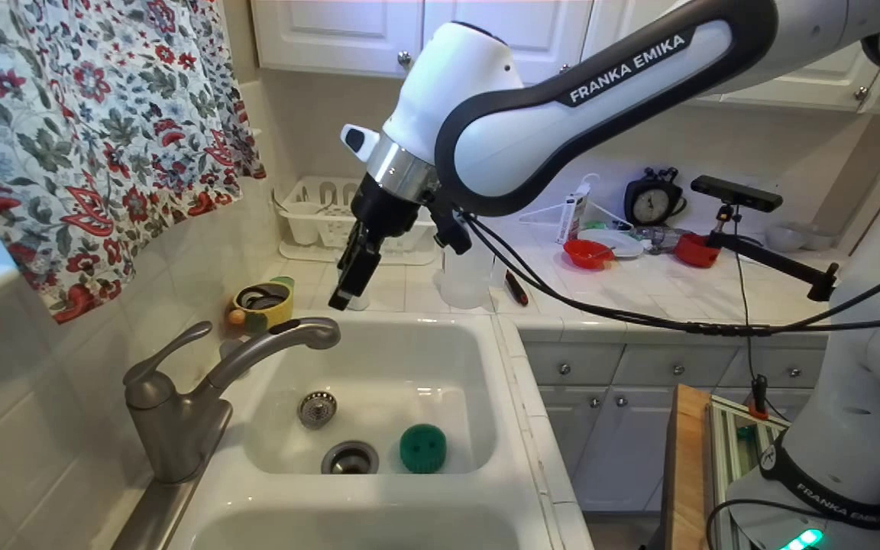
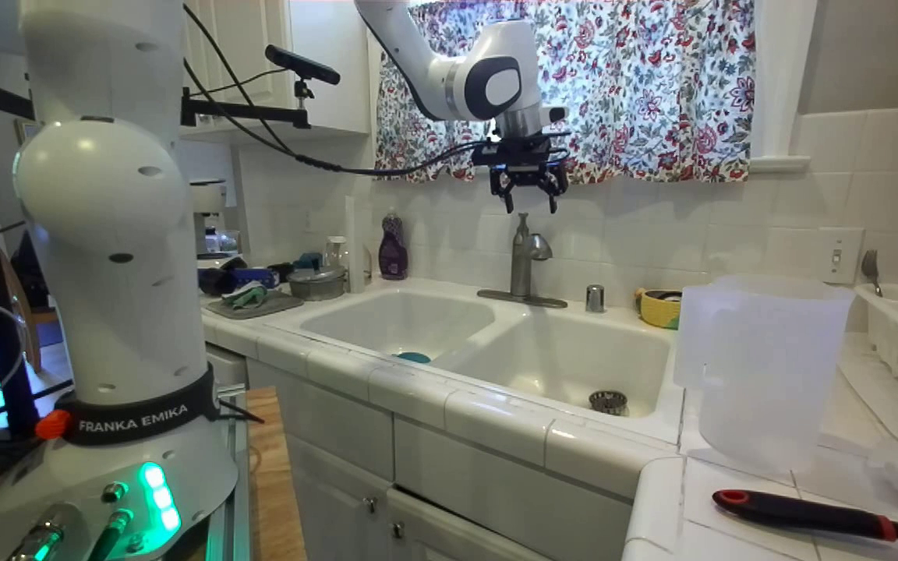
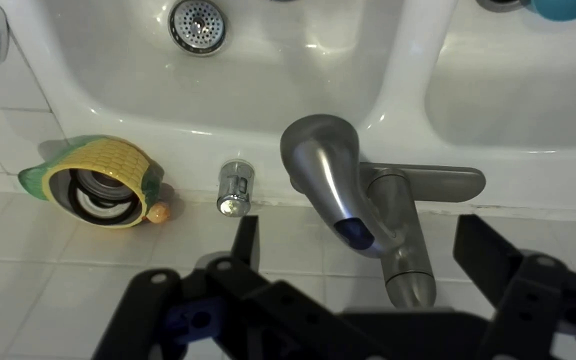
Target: Move the faucet handle upwards
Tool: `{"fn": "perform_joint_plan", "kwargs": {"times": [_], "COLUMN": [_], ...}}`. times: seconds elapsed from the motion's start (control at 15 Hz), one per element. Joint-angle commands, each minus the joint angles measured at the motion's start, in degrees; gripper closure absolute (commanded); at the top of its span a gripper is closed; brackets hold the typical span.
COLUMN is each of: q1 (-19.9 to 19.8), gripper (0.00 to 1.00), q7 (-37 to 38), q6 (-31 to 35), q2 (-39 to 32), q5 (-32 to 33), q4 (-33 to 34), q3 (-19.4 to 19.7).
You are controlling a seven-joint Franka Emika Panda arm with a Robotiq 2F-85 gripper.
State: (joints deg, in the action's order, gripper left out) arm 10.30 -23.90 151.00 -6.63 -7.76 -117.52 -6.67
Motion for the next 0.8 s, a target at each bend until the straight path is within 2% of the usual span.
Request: {"fn": "perform_joint_plan", "kwargs": {"times": [0.0,0.07,0.13,0.27,0.33,0.73], "q1": [-1.8,-2.4,-2.7,-3.9,-4.5,-7.6], "gripper": [0.00,0.00,0.25,0.34,0.43,0.84], "q7": [-4.3,-6.0,-7.0,-10.5,-12.2,-18.1], "q6": [4.7,5.6,5.6,4.9,4.6,2.7], "q2": [-4.9,-5.8,-6.9,-8.8,-9.6,-14.3], "q5": [1.1,0.4,0.7,-1.0,-1.9,-6.0], "q4": [3.9,4.9,6.1,8.6,9.8,16.1], "q3": [-2.2,-2.9,-3.5,-5.7,-6.9,-13.2]}}
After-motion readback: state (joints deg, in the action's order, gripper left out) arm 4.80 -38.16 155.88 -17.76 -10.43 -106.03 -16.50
